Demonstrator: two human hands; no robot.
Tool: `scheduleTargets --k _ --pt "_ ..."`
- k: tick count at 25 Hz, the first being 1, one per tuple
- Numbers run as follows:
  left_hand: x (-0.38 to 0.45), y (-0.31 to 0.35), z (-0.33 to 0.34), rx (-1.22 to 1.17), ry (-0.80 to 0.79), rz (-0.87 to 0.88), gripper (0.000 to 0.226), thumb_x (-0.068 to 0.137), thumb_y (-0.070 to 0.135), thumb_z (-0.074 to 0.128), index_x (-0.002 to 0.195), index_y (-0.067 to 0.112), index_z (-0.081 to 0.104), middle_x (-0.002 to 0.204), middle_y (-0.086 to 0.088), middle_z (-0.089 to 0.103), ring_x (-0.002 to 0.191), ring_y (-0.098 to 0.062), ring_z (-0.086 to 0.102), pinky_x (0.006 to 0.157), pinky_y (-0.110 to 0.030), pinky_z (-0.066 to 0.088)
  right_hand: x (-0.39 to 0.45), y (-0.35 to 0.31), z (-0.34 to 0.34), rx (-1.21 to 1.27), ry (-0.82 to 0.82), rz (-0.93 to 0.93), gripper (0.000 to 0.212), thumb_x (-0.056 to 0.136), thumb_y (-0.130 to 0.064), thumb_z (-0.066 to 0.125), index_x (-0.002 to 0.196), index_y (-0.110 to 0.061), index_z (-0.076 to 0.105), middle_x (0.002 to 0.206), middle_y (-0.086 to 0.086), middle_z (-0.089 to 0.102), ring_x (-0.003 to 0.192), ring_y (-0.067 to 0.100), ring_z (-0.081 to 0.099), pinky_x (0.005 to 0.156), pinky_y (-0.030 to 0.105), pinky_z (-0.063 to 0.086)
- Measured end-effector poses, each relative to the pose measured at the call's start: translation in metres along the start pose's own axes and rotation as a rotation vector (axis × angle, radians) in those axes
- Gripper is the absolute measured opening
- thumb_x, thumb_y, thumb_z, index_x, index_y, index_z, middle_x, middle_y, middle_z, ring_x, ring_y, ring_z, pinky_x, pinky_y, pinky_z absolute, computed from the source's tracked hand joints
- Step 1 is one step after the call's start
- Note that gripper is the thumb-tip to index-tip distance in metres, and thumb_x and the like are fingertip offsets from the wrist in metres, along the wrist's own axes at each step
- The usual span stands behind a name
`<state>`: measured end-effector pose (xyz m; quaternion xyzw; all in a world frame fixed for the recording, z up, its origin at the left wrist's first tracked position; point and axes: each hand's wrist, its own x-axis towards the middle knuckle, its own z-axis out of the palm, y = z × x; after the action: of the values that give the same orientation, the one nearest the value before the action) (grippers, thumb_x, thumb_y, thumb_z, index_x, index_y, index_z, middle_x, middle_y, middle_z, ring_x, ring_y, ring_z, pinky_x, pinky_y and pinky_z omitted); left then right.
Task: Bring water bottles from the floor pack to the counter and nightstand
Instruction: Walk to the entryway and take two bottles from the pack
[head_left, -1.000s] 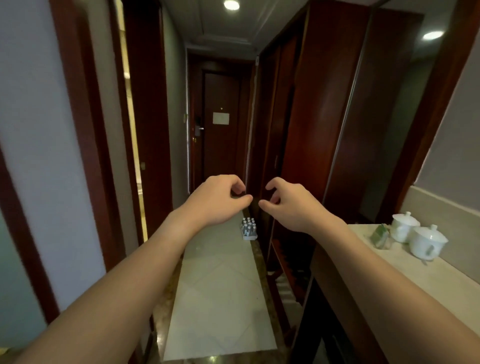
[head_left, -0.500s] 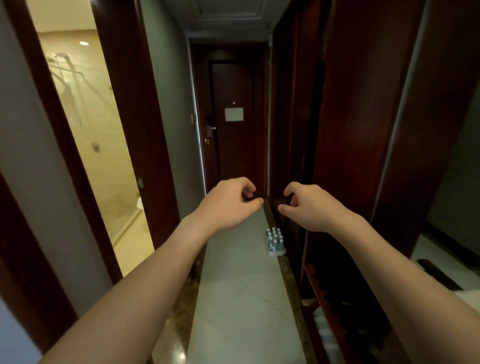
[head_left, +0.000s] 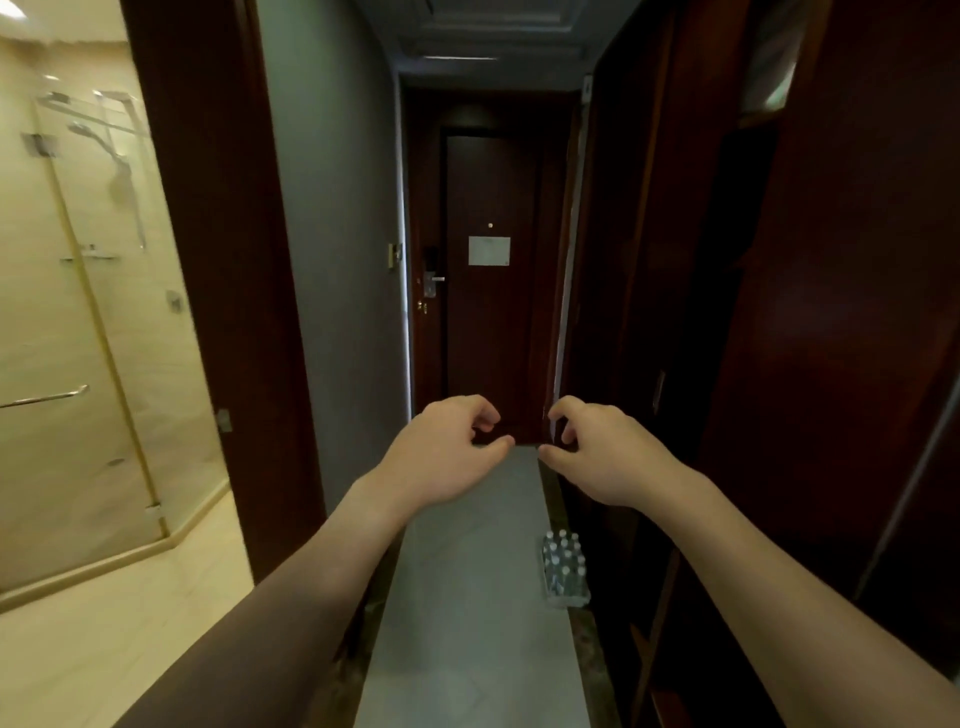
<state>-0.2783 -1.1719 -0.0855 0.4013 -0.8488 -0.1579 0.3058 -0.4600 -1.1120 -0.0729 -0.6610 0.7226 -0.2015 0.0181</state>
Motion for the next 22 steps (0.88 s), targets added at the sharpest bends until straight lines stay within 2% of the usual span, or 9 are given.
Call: scheduleTargets --k 4,8,10,14,22 --pt "0.127 -0.062 0.015 -0.047 0.008 -0.018 0.034 0.087 0.043 0.064 0.116 0.024 0.066 0.105 0.012 0.065 0.094 -0.005 0.060 0.084 -0.029 0.054 0.134 0.020 0.017 0.021 0.011 0.053 0.049 0.091 -0.047 0.060 0.134 -0.026 0.048 0.123 -0.001 0.062 0.098 0.014 0.060 0.077 0.028 0.051" --pt "0.246 -0.099 0.032 -0.048 -0.014 -0.012 0.034 0.086 0.045 0.064 0.114 0.025 0.066 0.100 0.014 0.064 0.090 -0.003 0.060 0.079 -0.027 0.053 0.241 0.052 0.017 0.043 0.076 0.099 0.052 0.090 -0.047 0.061 0.136 -0.028 0.047 0.122 -0.002 0.062 0.100 0.014 0.062 0.082 0.033 0.056" --pt "0.293 -0.107 0.051 -0.050 -0.050 0.005 0.036 0.086 0.045 0.064 0.115 0.024 0.066 0.103 0.013 0.065 0.092 -0.005 0.061 0.081 -0.029 0.054 0.280 0.073 0.022 0.031 0.083 0.133 0.053 0.090 -0.047 0.061 0.137 -0.027 0.047 0.123 -0.002 0.063 0.102 0.015 0.062 0.083 0.033 0.056" --pt "0.393 -0.126 0.102 -0.050 -0.115 0.058 0.040 0.087 0.046 0.062 0.120 0.023 0.064 0.111 0.009 0.067 0.099 -0.009 0.063 0.088 -0.035 0.056 0.365 0.132 0.042 0.017 0.101 0.153 0.054 0.091 -0.046 0.061 0.139 -0.026 0.046 0.125 0.000 0.063 0.104 0.017 0.063 0.083 0.034 0.056" --pt "0.612 -0.196 0.225 0.030 -0.138 0.061 0.038 0.085 0.045 0.064 0.115 0.022 0.066 0.109 0.006 0.069 0.096 -0.010 0.065 0.084 -0.036 0.058 0.584 0.273 0.102 0.033 0.122 0.147 0.053 0.091 -0.043 0.062 0.138 -0.023 0.048 0.127 0.002 0.062 0.108 0.020 0.063 0.084 0.037 0.057"
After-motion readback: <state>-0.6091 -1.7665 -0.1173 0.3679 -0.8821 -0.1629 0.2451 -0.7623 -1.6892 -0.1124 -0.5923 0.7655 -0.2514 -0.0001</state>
